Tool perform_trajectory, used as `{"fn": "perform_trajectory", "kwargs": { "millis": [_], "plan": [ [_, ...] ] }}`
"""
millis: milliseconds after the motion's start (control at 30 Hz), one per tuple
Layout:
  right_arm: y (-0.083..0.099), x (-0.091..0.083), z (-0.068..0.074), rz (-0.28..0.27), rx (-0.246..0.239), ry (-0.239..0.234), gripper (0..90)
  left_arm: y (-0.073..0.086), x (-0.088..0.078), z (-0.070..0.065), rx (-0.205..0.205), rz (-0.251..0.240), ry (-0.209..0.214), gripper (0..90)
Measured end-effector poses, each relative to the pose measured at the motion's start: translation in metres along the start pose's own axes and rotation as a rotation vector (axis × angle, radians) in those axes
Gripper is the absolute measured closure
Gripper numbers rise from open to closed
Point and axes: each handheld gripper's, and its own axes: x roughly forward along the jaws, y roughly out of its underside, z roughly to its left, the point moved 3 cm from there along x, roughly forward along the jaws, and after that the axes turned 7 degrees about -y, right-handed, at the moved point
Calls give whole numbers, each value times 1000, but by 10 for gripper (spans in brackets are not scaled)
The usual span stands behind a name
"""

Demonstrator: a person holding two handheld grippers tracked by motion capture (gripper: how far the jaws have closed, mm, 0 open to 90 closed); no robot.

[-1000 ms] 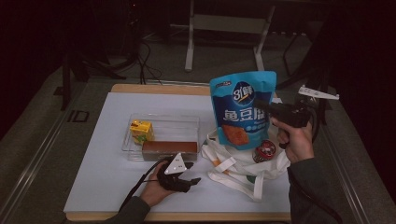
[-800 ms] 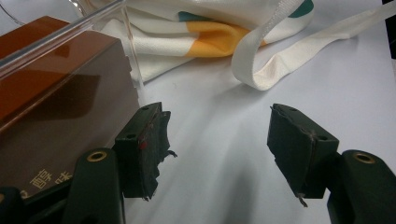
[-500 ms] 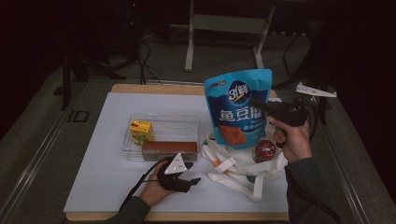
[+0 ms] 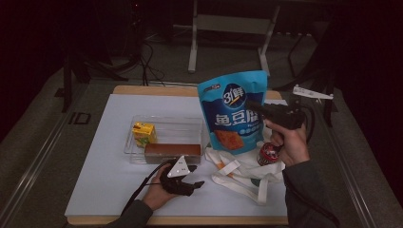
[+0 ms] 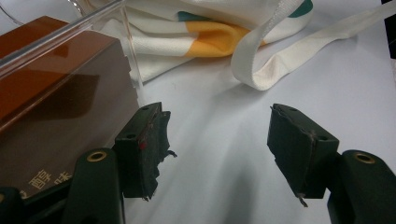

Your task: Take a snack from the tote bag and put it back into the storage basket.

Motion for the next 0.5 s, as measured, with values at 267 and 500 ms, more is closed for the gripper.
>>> {"fn": "perform_trajectory", "kwargs": {
  "millis": [267, 500],
  "plan": [
    [3, 22, 6, 5, 8, -41, 890, 0, 0, 0, 4, -1, 0, 366],
    [3, 40, 9, 0, 19, -65, 890, 0, 0, -1, 3, -3, 0, 366]
  ]
}}
